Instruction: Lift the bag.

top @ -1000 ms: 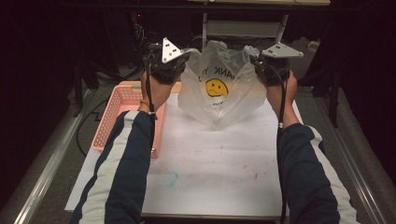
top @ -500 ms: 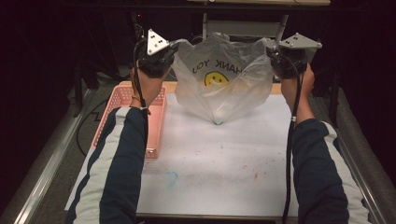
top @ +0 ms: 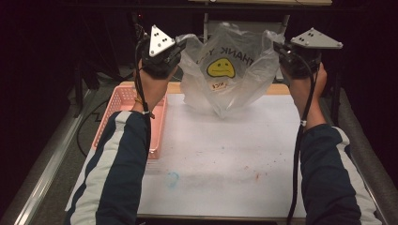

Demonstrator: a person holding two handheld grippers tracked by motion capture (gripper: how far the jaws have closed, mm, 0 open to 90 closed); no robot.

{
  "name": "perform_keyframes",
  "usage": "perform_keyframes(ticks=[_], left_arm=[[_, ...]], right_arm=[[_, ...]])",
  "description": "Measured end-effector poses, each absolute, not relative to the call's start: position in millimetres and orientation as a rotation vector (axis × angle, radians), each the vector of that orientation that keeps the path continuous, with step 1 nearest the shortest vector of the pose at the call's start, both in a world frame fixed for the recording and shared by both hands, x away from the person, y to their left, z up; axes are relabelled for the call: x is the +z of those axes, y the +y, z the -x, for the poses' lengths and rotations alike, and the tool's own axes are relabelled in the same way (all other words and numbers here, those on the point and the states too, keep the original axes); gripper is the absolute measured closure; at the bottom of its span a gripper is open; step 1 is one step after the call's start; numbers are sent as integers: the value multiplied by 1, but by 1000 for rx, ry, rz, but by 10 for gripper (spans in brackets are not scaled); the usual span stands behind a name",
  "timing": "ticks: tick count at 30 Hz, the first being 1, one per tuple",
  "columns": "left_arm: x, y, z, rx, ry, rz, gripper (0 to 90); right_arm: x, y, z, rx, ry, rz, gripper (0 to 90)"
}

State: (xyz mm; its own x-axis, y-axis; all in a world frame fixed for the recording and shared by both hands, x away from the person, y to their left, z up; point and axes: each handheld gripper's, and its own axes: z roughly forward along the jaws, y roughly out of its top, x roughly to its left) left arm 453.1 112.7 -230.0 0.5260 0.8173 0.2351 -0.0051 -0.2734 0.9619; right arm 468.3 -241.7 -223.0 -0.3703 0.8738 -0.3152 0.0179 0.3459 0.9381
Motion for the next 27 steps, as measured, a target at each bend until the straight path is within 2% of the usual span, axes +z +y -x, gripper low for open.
perform_keyframes(ticks=[8,13,15,16,21,25,27], left_arm=[[-266,111,-466,877,730,-1724,860],[-281,109,-468,863,733,-1742,792],[-285,109,-468,863,742,-1736,696],[-287,109,-468,851,743,-1735,610],[-289,111,-461,858,741,-1700,429],[-283,113,-454,878,724,-1681,408],[-281,113,-451,886,714,-1684,399]], right_arm=[[-263,-244,-488,1139,1747,-882,900],[-272,-242,-490,1137,1760,-891,900],[-275,-242,-491,1135,1768,-890,900],[-277,-242,-491,1138,1769,-895,900],[-277,-243,-487,1157,1765,-880,869],[-271,-242,-480,1170,1748,-848,799],[-268,-242,-476,1182,1740,-833,700]])
